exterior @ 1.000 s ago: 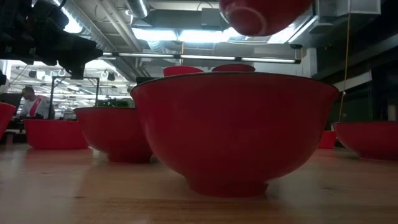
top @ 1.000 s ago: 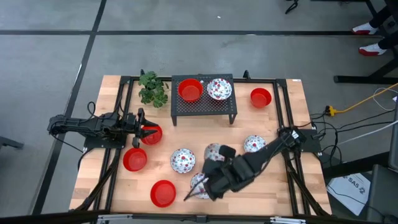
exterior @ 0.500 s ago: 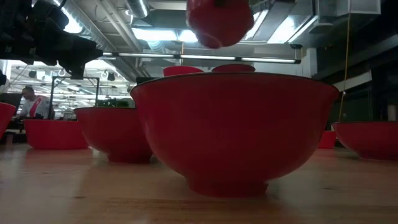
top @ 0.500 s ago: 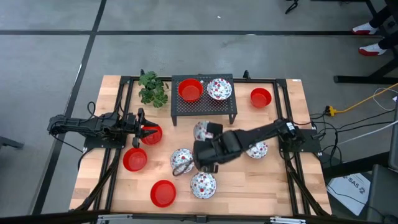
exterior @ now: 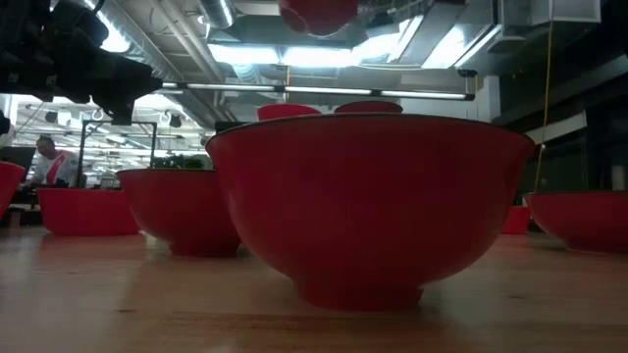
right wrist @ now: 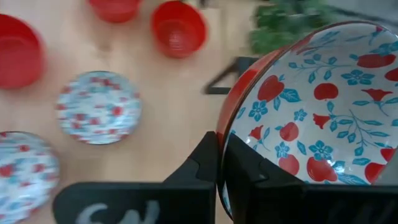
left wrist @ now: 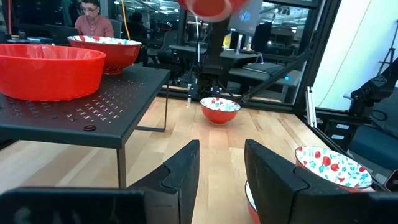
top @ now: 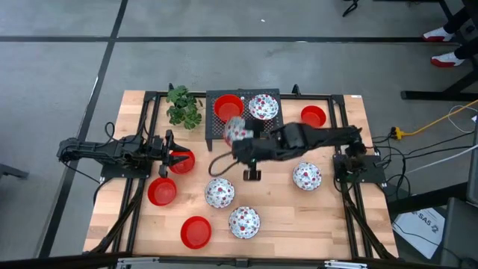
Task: Pick & Place Mini bowls
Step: Stack the white bowl on the top of the white bowl on the shelf
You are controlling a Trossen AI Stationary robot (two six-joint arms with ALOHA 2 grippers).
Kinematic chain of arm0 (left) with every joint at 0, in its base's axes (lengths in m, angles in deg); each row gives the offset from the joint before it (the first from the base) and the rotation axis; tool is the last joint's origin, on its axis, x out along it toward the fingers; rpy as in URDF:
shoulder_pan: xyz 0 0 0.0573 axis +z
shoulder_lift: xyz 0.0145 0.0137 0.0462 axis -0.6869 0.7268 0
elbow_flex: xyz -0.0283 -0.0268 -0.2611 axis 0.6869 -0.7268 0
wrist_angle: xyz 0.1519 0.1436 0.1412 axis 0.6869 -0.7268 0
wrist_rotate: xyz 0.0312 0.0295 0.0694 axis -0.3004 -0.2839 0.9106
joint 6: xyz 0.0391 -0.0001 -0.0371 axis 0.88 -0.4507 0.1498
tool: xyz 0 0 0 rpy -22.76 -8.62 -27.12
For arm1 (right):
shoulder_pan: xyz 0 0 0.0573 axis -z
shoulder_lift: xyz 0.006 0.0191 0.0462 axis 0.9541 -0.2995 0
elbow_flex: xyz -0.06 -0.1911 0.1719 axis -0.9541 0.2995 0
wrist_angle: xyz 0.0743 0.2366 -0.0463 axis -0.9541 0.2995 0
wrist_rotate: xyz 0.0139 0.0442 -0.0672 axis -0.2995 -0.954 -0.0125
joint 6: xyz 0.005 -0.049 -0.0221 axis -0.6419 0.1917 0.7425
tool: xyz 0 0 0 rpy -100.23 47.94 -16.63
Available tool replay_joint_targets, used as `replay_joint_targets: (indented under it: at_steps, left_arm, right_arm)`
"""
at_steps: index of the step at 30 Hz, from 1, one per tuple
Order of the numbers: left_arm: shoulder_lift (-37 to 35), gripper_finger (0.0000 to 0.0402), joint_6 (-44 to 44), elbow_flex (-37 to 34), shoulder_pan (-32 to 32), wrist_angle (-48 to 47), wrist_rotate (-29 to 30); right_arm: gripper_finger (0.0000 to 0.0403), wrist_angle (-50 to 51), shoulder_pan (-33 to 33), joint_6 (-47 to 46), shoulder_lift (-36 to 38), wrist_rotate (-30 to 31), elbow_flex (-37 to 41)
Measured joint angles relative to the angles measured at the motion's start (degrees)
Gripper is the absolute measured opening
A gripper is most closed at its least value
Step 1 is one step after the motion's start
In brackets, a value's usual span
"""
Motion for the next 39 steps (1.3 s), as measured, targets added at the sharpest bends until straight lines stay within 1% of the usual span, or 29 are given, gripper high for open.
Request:
replay_joint_targets:
  at_steps: [6,9,16,21,28,31,35,39]
  left_arm:
    - [0.0,0.0123,0.0,0.0,0.0,0.0,0.0]
    - [0.0,0.0123,0.0,0.0,0.0,0.0,0.0]
    - [0.0,0.0123,0.0,0.0,0.0,0.0,0.0]
    - [0.0,0.0123,0.0,0.0,0.0,0.0,0.0]
    - [0.0,0.0123,0.0,0.0,0.0,0.0,0.0]
    - [0.0,0.0123,0.0,0.0,0.0,0.0,0.0]
    - [0.0,0.0123,0.0,0.0,0.0,0.0,0.0]
    - [0.0,0.0123,0.0,0.0,0.0,0.0,0.0]
  right_arm:
    - [0.0015,0.4,4.3,5.9,1.6,3.3,0.0]
    - [0.0015,1.2,6.7,8.5,1.9,3.4,0.0]
    - [0.0015,8.1,12.5,12.1,2.0,3.0,0.0]
    - [0.0015,12.2,16.0,13.5,2.0,0.7,0.0]
    - [0.0015,13.6,20.2,13.9,2.0,-5.6,0.0]
    - [0.0015,13.5,21.4,13.7,2.0,-6.0,1.0]
    - [0.0015,13.6,22.5,10.9,2.0,-6.7,2.4]
    - [0.0015,13.7,23.1,10.7,2.0,-7.7,4.6]
